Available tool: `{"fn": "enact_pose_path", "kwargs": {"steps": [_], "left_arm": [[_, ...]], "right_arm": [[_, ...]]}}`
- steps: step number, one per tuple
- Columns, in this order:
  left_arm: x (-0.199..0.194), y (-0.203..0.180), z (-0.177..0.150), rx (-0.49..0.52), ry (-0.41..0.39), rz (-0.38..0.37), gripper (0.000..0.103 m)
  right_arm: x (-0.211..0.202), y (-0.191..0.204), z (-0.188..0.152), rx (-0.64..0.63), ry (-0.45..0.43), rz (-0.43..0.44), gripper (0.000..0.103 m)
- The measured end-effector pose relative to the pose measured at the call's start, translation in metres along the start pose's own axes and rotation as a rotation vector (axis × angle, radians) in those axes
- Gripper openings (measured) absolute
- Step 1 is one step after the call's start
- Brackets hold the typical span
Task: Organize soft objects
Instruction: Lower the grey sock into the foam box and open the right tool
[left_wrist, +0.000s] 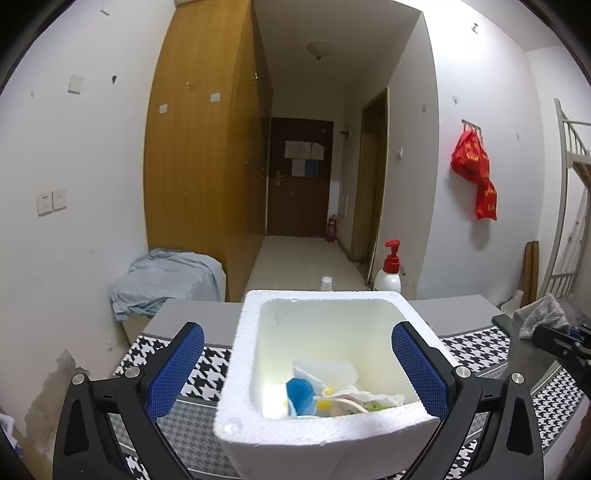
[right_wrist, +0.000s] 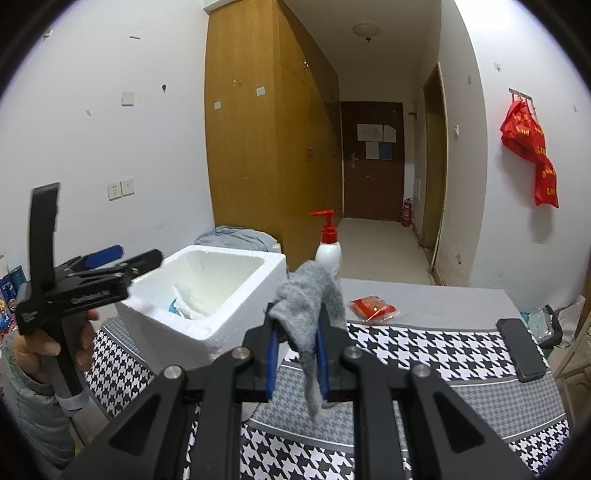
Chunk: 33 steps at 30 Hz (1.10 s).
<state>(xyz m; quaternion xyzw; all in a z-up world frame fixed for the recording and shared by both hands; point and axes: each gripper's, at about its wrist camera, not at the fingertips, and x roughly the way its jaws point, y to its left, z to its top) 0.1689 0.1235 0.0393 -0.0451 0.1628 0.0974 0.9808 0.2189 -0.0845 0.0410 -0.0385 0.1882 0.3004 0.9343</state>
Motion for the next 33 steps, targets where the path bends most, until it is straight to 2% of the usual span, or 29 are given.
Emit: {"fn": "enact_pose_path", "kwargs": {"steps": [4,13,21,30,33], "left_arm": [[-0.007,0.009,-0.001,-0.023,-0.007,-0.002,0.102],[-0.015,0.023,-0.005,-0.014,-0.007,0.061,0.102],[-0.023,0.047,-0.010,-0.044,-0.007,0.099,0.102],[-0.038,0.066,-0.015,-0.027,-0.017,0.139,0.102],[-0.042,0.072,-0.018,-0.035,-0.018,0.146,0.102]], "right_arm": [[0.007,0.004,0.002,0.003,0.014,0.002,0.021],[0.014,0.015,0.019,-0.014,-0.006,0.006,0.021],[0.023,0.035,0.037,-0.048,-0.016,0.031,0.021],[0.024,0.067,0.060,-0.112,-0.059,0.063,0.021],[0.031,0.077,0.063,-0.124,-0.048,0.090,0.021]]}}
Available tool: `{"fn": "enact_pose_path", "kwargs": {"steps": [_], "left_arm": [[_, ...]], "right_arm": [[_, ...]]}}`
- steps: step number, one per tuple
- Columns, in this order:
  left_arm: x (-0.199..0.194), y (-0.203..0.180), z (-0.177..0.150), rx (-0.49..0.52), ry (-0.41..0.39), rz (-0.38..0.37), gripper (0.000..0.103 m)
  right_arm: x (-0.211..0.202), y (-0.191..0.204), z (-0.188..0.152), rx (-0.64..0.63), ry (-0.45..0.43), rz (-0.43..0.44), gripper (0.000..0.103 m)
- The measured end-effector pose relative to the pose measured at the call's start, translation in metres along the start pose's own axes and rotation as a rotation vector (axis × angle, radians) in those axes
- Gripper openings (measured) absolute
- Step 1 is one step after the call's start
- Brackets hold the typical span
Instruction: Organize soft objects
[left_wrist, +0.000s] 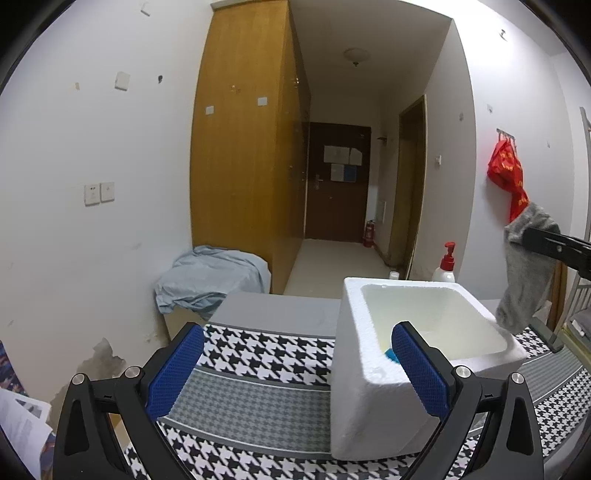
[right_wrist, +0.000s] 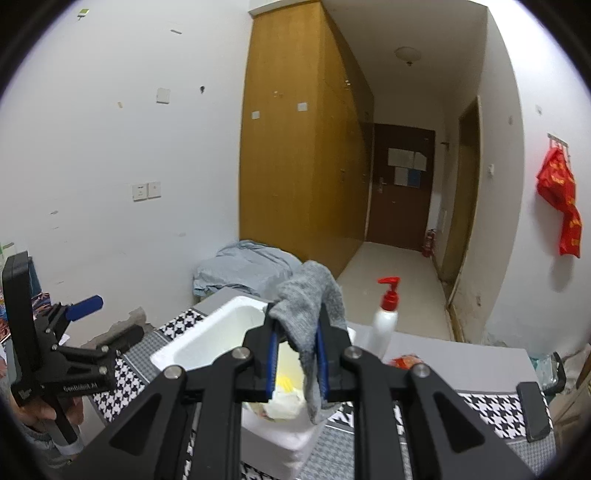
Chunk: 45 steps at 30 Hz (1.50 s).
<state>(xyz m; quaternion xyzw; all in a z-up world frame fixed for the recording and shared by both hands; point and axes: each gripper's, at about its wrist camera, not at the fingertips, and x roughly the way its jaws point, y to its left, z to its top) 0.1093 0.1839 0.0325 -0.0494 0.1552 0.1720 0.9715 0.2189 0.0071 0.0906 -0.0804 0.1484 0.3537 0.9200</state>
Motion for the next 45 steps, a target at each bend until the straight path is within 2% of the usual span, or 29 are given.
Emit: {"fn": "enact_pose_path", "kwargs": {"steps": [5,13,25,26,29,32,33,45], "left_arm": [[-0.008,0.007,-0.002,0.012,-0.013,0.026,0.102],[-0.012,0.010,-0.015,0.023,0.000,0.016,0.102],[-0.012,0.014,-0.026,0.020,0.018,-0.011,0.102],[-0.012,0.013,-0.027,0.022,0.019,-0.012,0.102],[-0.012,0.013,-0.027,0.023,0.023,-0.016,0.102],[-0.012,0.013,-0.028,0.025,0.025,-0.010,0.102],[-0.012,0.013,-0.027,0.024,0.025,-0.011,0.102],[-0.015,0.006,-0.025,0.028,0.022,-0.021,0.102]], "right_arm": [[0.013,0.007,0.004,0.008,0.018,0.020,0.021],[0.029,0.020,0.007,0.015,0.041,0.050,0.021],[0.066,0.025,-0.007,0.035,0.150,0.051,0.023],[0.069,0.026,-0.007,0.037,0.156,0.058,0.030],[0.071,0.029,-0.010,0.042,0.159,0.061,0.062],[0.072,0.031,-0.012,0.039,0.163,0.046,0.077],[0.072,0.031,-0.012,0.038,0.164,0.034,0.080],[0.043,0.023,-0.013,0.057,0.120,0.037,0.097]]}}
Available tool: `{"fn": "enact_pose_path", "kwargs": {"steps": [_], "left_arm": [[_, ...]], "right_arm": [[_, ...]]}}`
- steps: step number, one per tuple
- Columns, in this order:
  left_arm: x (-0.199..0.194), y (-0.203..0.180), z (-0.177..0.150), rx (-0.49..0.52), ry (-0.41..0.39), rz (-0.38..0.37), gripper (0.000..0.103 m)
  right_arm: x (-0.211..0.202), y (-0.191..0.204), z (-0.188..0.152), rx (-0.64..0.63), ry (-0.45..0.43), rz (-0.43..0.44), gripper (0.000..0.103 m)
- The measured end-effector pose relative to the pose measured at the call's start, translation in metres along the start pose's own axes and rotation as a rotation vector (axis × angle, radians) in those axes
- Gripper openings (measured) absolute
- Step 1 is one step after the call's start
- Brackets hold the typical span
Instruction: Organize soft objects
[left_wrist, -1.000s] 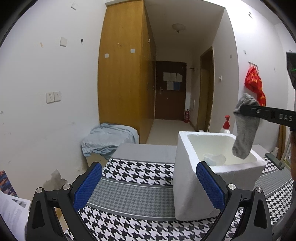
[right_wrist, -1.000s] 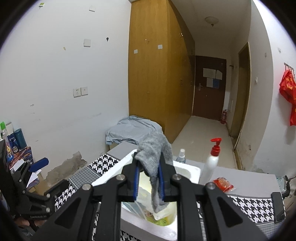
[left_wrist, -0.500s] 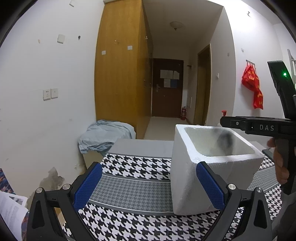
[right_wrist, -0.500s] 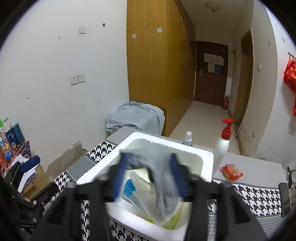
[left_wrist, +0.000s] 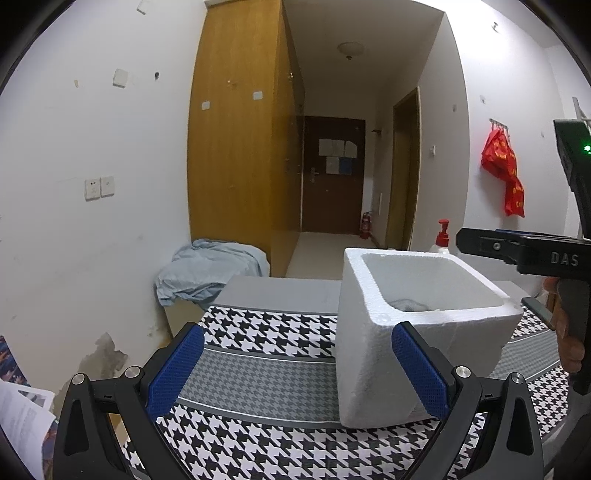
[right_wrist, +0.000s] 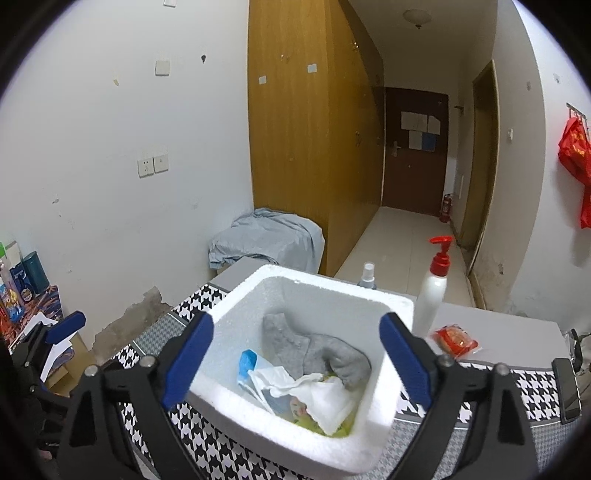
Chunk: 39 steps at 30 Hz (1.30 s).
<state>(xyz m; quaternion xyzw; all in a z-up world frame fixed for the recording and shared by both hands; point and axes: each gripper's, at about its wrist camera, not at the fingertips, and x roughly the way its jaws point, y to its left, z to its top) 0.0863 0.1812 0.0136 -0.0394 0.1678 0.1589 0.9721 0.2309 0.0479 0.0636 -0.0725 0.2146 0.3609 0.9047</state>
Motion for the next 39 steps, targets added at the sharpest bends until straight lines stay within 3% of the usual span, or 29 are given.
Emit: {"fn": "enact_pose_path", "kwargs": {"steps": [15,34,39], "left_arm": [[-0.016,-0.025,0.012,-0.010,-0.033,-0.048,0.102],[-0.030,-0.085,0.023,0.069,-0.065,-0.139,0.102],[-0.034,-0.098,0.025,0.072,-0.070,-0.167,0.102]], "right_arm": [[-0.047,-0.018,-0.013,0.012,-0.081,-0.055,0.103],[-0.107,-0.052,-0.042,0.056,-0.137,-0.149,0.103],[-0.123,-0.063,-0.052,0.105,-0.171,-0.124,0.103]]}}
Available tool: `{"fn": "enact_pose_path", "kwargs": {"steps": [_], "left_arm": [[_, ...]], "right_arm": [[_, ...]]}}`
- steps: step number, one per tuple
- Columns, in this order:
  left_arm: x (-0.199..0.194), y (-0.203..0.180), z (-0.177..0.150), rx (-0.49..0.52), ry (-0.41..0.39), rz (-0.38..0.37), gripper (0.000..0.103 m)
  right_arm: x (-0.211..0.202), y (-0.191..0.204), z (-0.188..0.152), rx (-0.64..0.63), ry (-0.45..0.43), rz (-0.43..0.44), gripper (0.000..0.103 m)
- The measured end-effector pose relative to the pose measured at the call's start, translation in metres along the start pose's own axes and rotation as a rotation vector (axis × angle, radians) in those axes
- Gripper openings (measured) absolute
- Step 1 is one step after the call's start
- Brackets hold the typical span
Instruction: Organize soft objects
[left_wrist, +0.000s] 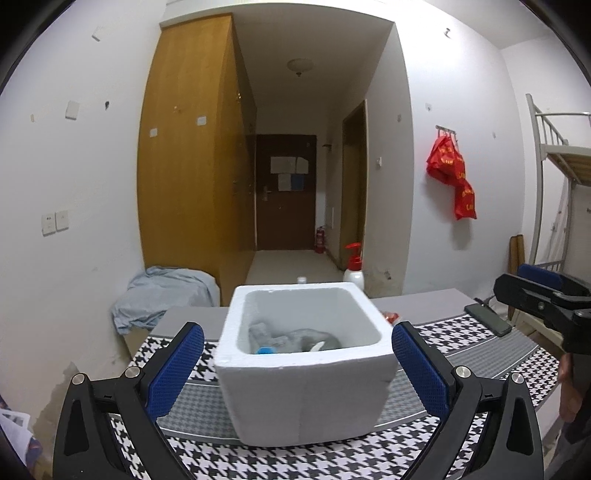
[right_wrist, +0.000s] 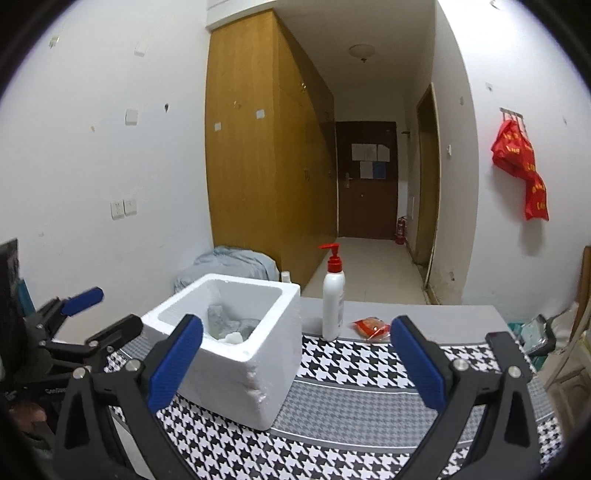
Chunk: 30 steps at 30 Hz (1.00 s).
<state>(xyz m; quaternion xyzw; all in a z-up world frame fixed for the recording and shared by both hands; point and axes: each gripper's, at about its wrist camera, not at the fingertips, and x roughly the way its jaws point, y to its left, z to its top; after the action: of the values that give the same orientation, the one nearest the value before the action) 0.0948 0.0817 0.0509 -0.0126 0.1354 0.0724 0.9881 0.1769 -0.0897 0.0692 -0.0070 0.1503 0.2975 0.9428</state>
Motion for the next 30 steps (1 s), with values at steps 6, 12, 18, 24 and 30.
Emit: {"fn": "enact_pose_path", "kwargs": {"steps": [6,12,18,24,30], "left_arm": [[-0.006,-0.014,0.003,0.012,-0.013,-0.022,0.102],[-0.015,-0.027,0.000,0.020,-0.032,-0.030,0.102],[-0.028,-0.037,-0.007,0.040,-0.056,-0.025,0.102],[-0.037,-0.038,-0.014,0.031,-0.074,-0.017,0.102],[-0.044,-0.039,-0.024,0.030,-0.079,0.005,0.102]], "right_arm": [[-0.014,-0.005,-0.010,-0.014,-0.013,-0.052,0.103],[-0.027,-0.011,-0.026,-0.017,-0.027,-0.078,0.103],[-0.041,-0.019,-0.038,0.011,-0.056,-0.077,0.103],[-0.052,-0.018,-0.046,-0.004,-0.071,-0.078,0.103],[-0.062,-0.012,-0.059,-0.022,-0.087,-0.096,0.103]]}}
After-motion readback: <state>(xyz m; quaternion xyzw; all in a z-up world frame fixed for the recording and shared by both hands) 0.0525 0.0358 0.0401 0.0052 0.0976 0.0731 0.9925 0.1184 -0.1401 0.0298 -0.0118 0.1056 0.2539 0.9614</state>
